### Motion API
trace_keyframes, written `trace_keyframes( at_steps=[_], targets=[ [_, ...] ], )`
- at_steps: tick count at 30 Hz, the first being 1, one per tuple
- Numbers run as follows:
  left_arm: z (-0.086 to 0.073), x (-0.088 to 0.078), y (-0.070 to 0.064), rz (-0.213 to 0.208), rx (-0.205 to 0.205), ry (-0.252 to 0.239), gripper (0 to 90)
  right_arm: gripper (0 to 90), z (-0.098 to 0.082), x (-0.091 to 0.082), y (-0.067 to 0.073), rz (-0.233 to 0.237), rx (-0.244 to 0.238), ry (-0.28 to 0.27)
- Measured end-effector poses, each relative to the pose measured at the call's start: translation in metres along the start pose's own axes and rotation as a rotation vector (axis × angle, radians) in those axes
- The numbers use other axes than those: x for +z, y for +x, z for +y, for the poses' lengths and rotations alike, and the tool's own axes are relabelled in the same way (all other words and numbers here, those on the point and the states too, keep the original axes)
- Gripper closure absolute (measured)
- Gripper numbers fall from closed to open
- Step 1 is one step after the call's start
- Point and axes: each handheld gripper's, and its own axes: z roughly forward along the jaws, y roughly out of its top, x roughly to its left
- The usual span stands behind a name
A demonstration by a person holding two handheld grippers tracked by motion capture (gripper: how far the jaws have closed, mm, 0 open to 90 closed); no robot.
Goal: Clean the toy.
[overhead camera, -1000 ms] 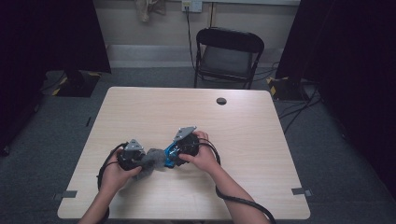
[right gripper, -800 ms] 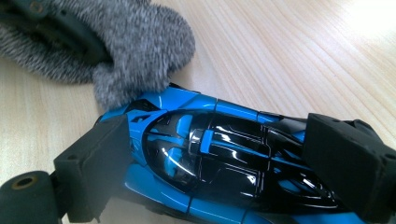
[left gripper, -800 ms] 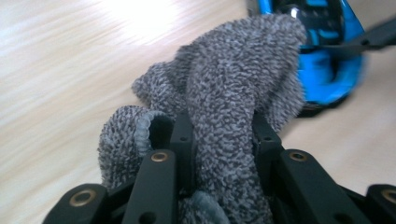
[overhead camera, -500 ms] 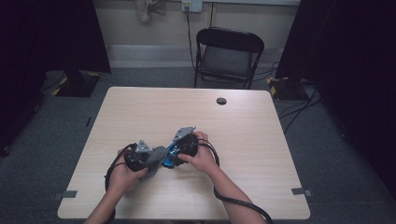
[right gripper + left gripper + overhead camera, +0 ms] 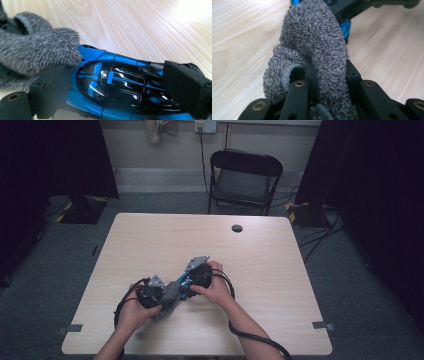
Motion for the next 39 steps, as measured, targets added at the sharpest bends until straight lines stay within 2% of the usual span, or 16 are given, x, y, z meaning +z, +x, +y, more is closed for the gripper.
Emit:
trace_keyframes(
  at_steps=[9,12,14,16,19,22,25,31,34,39],
  targets=[
    [0.003,0.002,-0.007,-0.034,0.019,0.015,71.4,8.2,0.0,0.0,0.0,-0.004,0.004,-0.001],
    [0.004,0.004,-0.01,-0.054,0.023,0.018,71.5,8.2,0.0,0.0,0.0,-0.005,0.003,-0.001],
    [0.005,0.005,-0.012,-0.084,0.028,0.022,71.5,8.4,0.0,0.0,0.0,-0.006,0.004,-0.002],
    [0.006,0.005,-0.014,-0.08,0.034,0.028,71.5,8.7,0.0,0.0,0.0,-0.008,0.005,-0.003],
    [0.006,0.005,-0.013,-0.101,0.031,0.027,71.5,9.6,-0.001,0.0,0.001,-0.014,0.007,-0.01],
    [0.005,0.004,-0.015,-0.152,0.05,0.03,71.4,9.8,-0.002,-0.001,0.0,-0.015,0.004,-0.017],
    [0.007,0.006,-0.02,-0.177,0.087,0.041,71.2,9.7,-0.001,0.0,0.0,-0.015,0.004,-0.01],
    [0.008,0.0,-0.018,-0.168,0.082,0.043,71.2,9.7,-0.002,-0.001,0.0,-0.016,0.002,-0.014],
    [0.007,-0.011,-0.011,-0.134,0.081,0.033,71.1,9.8,-0.002,-0.001,0.0,-0.017,0.002,-0.016],
    [0.002,-0.03,0.009,-0.055,0.04,-0.023,70.9,9.7,-0.002,-0.001,0.001,-0.017,0.006,-0.015]
  ],
)
